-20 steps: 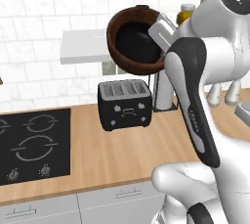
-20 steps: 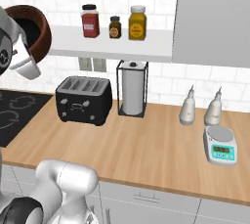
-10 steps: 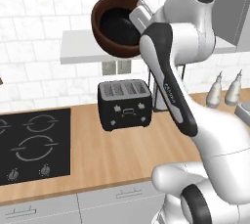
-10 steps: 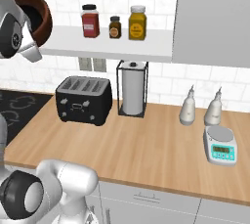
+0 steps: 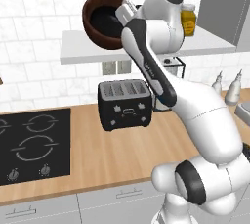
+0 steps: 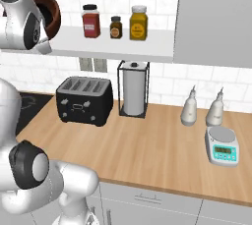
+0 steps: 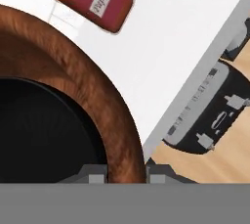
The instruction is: Pick up the bowls on the counter and stack them on top of one another in the open cabinet. Place the smaller bowl on top of the larger bowl.
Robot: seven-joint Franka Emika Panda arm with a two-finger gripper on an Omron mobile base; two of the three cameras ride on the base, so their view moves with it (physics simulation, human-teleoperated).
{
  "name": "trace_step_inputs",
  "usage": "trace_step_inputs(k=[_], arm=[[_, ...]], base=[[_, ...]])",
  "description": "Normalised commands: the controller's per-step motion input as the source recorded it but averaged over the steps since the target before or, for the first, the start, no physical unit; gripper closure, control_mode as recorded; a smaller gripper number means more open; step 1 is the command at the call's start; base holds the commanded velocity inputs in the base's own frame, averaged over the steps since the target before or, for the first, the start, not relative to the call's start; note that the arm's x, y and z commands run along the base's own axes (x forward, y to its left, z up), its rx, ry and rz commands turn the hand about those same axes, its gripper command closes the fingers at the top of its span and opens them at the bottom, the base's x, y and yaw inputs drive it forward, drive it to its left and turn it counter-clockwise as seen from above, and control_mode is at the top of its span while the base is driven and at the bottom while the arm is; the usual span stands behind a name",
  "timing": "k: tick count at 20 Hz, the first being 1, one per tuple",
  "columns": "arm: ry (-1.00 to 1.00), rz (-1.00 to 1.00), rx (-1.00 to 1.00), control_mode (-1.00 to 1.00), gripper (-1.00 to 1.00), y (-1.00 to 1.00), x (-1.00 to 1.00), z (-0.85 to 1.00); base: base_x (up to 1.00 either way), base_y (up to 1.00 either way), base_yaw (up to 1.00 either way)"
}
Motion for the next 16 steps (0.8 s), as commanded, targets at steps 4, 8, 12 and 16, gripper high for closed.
trace_step_inputs(k=[4, 8, 12, 16], arm=[[0.09, 0.0, 0.0, -1.0, 1.0, 0.31, 0.85, -0.02], [0.02, 0.0, 0.0, -1.0, 1.0, 0.2, 0.61, -0.18], [0.0, 0.0, 0.0, -1.0, 1.0, 0.18, 0.46, -0.37], [0.0, 0.0, 0.0, -1.0, 1.0, 0.04, 0.35, -0.34]], base=[[0.0, 0.0, 0.0], [0.0, 0.0, 0.0], [0.0, 0.0, 0.0], [0.0, 0.0, 0.0]])
